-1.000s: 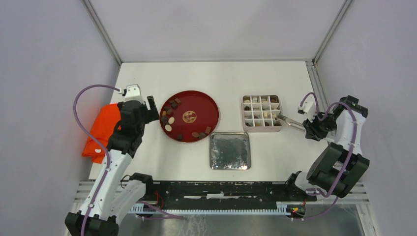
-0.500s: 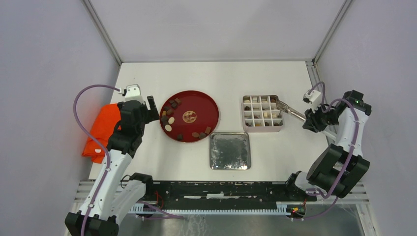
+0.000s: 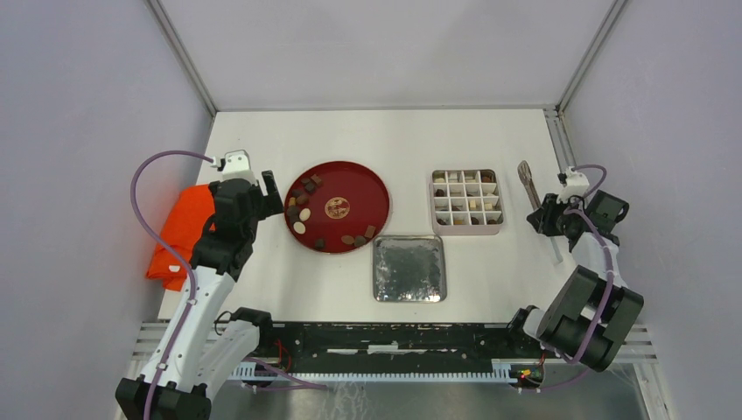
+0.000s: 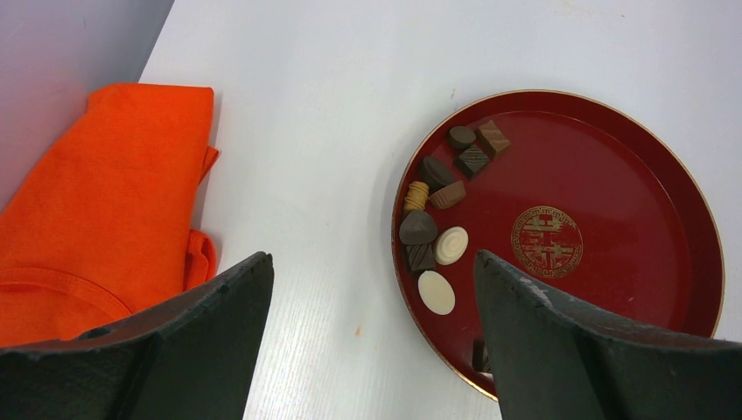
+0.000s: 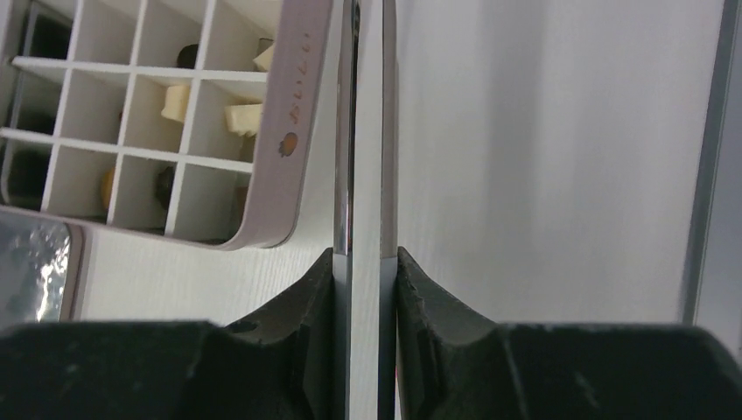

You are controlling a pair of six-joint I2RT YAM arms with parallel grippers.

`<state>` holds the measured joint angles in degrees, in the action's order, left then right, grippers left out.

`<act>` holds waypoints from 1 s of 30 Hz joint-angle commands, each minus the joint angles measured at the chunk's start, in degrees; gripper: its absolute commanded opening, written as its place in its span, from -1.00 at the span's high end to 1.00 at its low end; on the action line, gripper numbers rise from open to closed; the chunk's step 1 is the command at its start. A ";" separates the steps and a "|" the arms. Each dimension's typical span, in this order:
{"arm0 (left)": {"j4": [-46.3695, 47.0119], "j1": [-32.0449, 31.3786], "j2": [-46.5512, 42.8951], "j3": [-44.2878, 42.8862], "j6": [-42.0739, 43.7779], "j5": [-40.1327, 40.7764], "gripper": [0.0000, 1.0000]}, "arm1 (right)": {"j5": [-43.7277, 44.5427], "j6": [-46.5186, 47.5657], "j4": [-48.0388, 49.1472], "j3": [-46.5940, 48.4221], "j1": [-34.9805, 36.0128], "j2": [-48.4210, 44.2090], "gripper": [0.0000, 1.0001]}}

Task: Pack the chocolate
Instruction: Place the clamp at the center of the board.

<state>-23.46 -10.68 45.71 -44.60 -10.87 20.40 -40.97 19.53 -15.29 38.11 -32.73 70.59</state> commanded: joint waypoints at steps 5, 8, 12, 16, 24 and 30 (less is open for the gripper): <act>2.37 0.20 -0.49 -0.43 1.77 -1.05 -0.79 | 12.27 -16.72 26.77 -5.74 3.16 5.69 0.76; 2.37 0.17 -0.41 -0.40 1.77 -1.07 -0.79 | 14.54 -16.48 26.92 -4.63 4.31 9.73 0.66; 2.37 0.18 -0.44 -0.40 1.82 -1.07 -0.79 | 15.80 -16.00 25.66 -2.88 5.90 13.32 0.59; 2.37 0.28 -0.59 -0.41 1.76 -1.11 -0.79 | 16.91 -15.08 24.33 -2.02 7.24 14.36 0.36; 2.37 0.27 -0.75 -0.45 1.75 -1.25 -0.79 | 18.38 -14.18 21.48 -0.45 8.55 16.79 0.02; 2.37 0.22 -0.91 -0.40 1.76 -1.16 -0.79 | 18.92 -13.61 19.31 1.15 9.00 18.69 -0.17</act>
<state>-23.46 -10.68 45.69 -44.60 -10.87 20.18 -23.00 4.95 5.23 36.60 -24.10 88.25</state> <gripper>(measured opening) 0.897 0.551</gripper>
